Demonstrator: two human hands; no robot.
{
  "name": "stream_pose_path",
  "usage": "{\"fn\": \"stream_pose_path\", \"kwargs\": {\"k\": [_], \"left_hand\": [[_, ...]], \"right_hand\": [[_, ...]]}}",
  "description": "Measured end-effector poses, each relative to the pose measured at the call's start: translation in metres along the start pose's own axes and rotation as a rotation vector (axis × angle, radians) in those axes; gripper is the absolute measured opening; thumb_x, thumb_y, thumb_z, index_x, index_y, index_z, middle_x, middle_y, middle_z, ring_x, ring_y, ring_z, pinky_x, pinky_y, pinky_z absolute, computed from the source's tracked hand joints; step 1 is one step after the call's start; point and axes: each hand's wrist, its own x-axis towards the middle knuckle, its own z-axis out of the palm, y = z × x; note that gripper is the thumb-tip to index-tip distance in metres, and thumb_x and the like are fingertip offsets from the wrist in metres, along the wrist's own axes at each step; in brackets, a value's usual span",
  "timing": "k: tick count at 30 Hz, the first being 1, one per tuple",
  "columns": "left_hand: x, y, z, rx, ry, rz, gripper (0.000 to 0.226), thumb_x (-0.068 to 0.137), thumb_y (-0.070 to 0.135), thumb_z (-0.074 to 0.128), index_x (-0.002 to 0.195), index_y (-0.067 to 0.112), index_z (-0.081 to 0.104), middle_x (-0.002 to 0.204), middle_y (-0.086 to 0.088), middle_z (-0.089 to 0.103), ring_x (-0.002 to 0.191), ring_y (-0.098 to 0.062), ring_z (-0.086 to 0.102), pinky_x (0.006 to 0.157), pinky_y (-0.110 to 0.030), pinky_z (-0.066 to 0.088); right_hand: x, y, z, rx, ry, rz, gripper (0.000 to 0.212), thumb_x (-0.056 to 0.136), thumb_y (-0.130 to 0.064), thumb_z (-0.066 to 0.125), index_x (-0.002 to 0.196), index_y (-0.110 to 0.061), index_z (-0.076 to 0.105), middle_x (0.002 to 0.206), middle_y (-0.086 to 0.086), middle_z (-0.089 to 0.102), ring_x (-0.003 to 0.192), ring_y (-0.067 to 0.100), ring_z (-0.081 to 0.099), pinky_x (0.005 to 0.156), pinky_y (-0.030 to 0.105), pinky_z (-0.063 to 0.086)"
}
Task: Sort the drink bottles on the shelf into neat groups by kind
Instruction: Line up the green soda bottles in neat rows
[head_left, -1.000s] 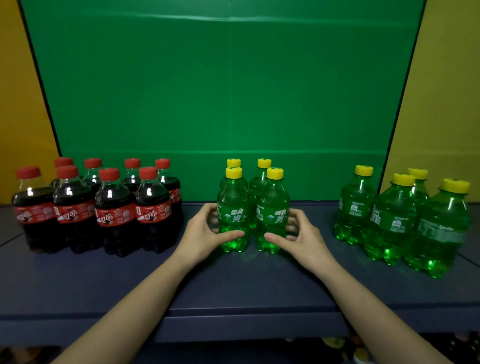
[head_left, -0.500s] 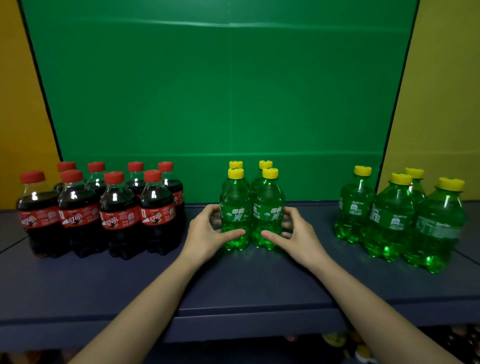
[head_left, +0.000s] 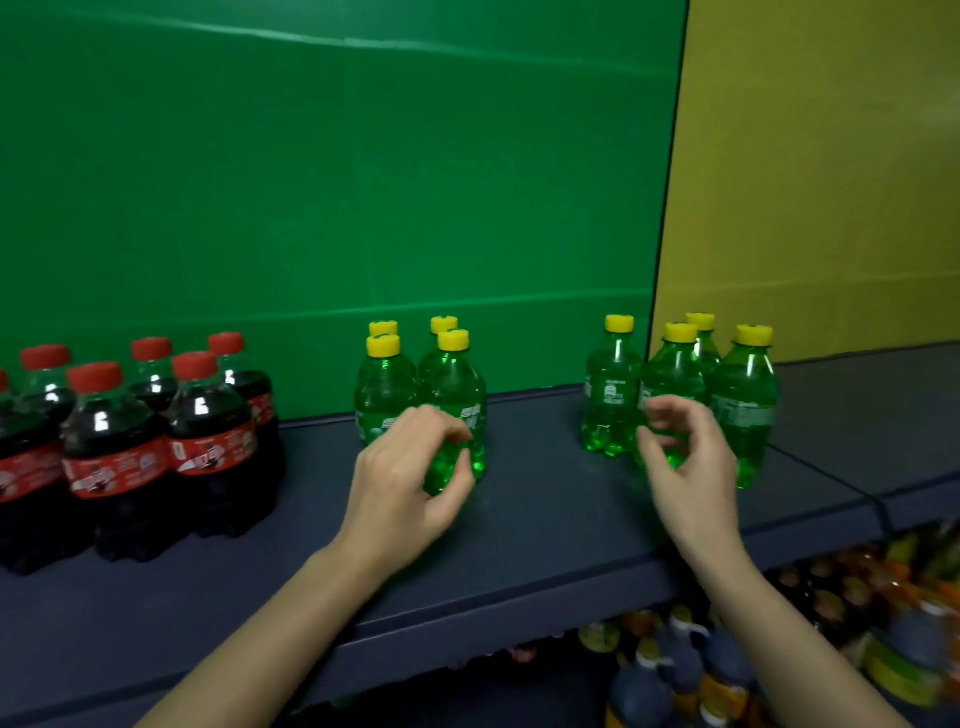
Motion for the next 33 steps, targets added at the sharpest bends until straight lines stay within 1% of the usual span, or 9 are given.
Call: {"fn": "stream_pose_path", "kwargs": {"k": [5,9,11,16,19,23,26,29,33], "left_hand": [[0.014,0.025,0.050,-0.150,-0.244,-0.150,0.026,0.081,0.032,0.054,0.102,0.016,0.054,0.096,0.007,0.054,0.087,-0.004,0.050,0.075,-0.022,0.043],[0.043,0.035,0.108,-0.196,-0.438,-0.368,0.060,0.082,0.028,0.065,0.132,0.012,0.036,0.132,-0.001,0.044,0.121,-0.016,0.044,0.101,-0.032,0.038],[0.061,0.034,0.136,-0.267,-0.461,-0.498,0.073,0.079,0.023,0.070,0.137,0.009,0.029,0.139,-0.006,0.039,0.128,-0.019,0.039,0.106,-0.031,0.032],[0.084,0.018,0.186,-0.623,-0.443,-0.789,0.079,0.075,0.008,0.074,0.137,0.008,0.025,0.127,-0.007,0.051,0.119,-0.020,0.050,0.104,-0.037,0.040],[0.086,0.012,0.195,-0.722,-0.420,-0.845,0.065,0.074,-0.002,0.072,0.128,0.009,0.036,0.109,-0.001,0.058,0.101,-0.015,0.058,0.085,-0.022,0.050],[0.087,0.007,0.192,-0.675,-0.379,-0.835,0.054,0.072,-0.003,0.074,0.115,0.011,0.046,0.103,0.001,0.062,0.091,-0.008,0.061,0.071,-0.013,0.051],[0.082,0.002,0.184,-0.624,-0.323,-0.871,0.053,0.069,0.001,0.077,0.110,0.015,0.047,0.102,0.001,0.063,0.094,-0.013,0.062,0.078,-0.019,0.051],[0.075,0.001,0.173,-0.545,-0.247,-0.907,0.055,0.066,0.005,0.081,0.109,0.014,0.047,0.101,-0.002,0.063,0.094,-0.017,0.062,0.083,-0.026,0.052],[0.069,0.002,0.166,-0.367,-0.156,-0.950,0.083,0.042,0.043,0.086,0.110,0.017,0.046,0.111,-0.008,0.060,0.105,-0.024,0.059,0.093,-0.043,0.048]], "right_hand": [[0.006,0.022,-0.031,-0.189,-0.031,0.130,0.045,0.088,-0.005,0.056,0.131,-0.006,0.041,0.130,0.011,0.047,0.114,0.021,0.049,0.095,0.027,0.038],[0.007,0.032,-0.033,-0.303,-0.190,0.124,0.063,0.090,-0.012,0.056,0.144,-0.009,0.023,0.147,0.008,0.032,0.126,0.026,0.044,0.105,0.041,0.037],[0.010,0.036,-0.033,-0.327,-0.248,0.113,0.069,0.090,-0.015,0.056,0.146,-0.009,0.016,0.151,0.008,0.025,0.130,0.028,0.039,0.107,0.045,0.034],[0.026,0.050,-0.045,-0.285,-0.343,0.120,0.072,0.087,-0.018,0.060,0.145,-0.010,0.018,0.142,0.007,0.031,0.126,0.020,0.039,0.107,0.033,0.034],[0.031,0.054,-0.052,-0.226,-0.415,0.081,0.067,0.086,-0.019,0.062,0.141,-0.013,0.024,0.133,0.000,0.029,0.113,0.006,0.038,0.096,0.014,0.031],[0.040,0.062,-0.057,-0.101,-0.476,0.076,0.050,0.084,-0.017,0.065,0.117,-0.025,0.029,0.117,-0.008,0.036,0.106,0.002,0.042,0.093,0.016,0.038],[0.048,0.063,-0.055,0.064,-0.610,0.164,0.055,0.085,-0.010,0.063,0.119,-0.024,0.023,0.116,-0.022,0.038,0.110,0.000,0.044,0.084,0.001,0.035],[0.054,0.062,-0.049,0.008,-0.735,0.162,0.078,0.088,-0.025,0.061,0.142,-0.019,0.006,0.133,-0.013,0.034,0.121,0.014,0.044,0.089,0.014,0.035],[0.062,0.066,-0.034,0.020,-0.752,0.147,0.085,0.085,-0.028,0.064,0.145,-0.013,0.004,0.145,-0.004,0.030,0.124,0.004,0.030,0.093,0.013,0.023]]}}
